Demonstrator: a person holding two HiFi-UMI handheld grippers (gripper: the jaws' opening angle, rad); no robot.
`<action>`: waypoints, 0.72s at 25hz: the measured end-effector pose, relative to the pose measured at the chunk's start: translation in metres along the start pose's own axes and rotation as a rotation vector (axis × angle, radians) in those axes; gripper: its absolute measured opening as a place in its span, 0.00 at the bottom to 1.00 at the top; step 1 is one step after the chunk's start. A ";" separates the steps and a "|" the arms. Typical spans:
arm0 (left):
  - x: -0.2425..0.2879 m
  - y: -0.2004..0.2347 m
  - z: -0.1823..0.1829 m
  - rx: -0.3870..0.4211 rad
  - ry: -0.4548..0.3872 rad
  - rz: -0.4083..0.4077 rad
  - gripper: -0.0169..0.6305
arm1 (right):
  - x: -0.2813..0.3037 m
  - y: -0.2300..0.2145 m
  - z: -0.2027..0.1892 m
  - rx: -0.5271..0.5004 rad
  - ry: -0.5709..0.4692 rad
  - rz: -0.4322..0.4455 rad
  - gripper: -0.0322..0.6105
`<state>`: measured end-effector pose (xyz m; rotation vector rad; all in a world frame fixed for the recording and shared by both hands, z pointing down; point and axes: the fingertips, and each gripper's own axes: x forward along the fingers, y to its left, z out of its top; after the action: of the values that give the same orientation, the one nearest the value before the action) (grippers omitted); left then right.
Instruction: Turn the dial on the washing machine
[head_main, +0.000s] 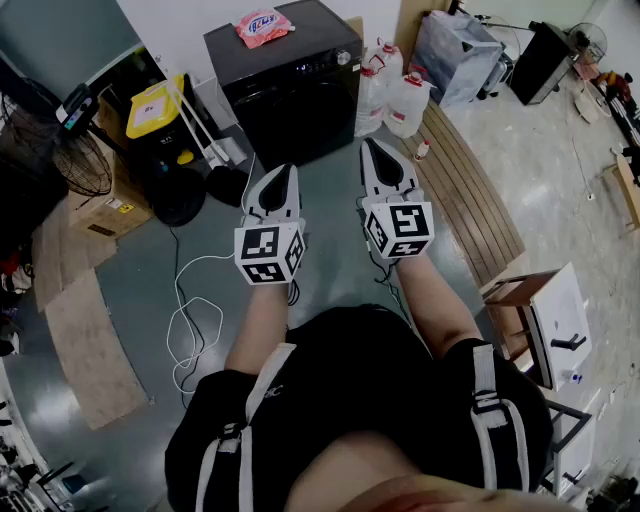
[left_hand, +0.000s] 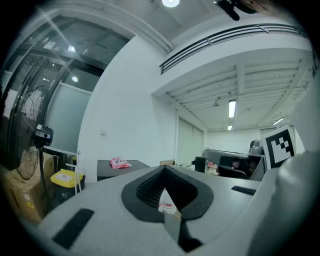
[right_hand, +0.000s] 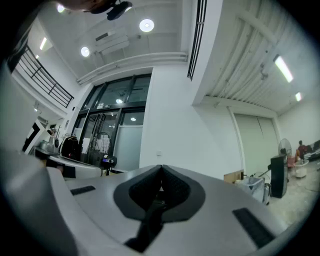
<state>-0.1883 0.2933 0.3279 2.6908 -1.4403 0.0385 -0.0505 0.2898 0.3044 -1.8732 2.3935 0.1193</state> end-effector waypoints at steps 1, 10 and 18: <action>0.001 -0.001 0.002 0.003 -0.001 -0.002 0.02 | 0.000 -0.001 0.000 0.008 0.003 -0.001 0.06; 0.001 0.003 0.003 0.006 0.003 -0.029 0.02 | 0.000 0.004 0.000 0.006 -0.003 -0.026 0.06; 0.013 0.020 -0.018 -0.021 0.044 -0.036 0.02 | 0.011 -0.006 -0.021 0.024 0.029 -0.068 0.06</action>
<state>-0.1976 0.2729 0.3484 2.6809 -1.3719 0.0784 -0.0477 0.2752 0.3240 -1.9557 2.3356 0.0578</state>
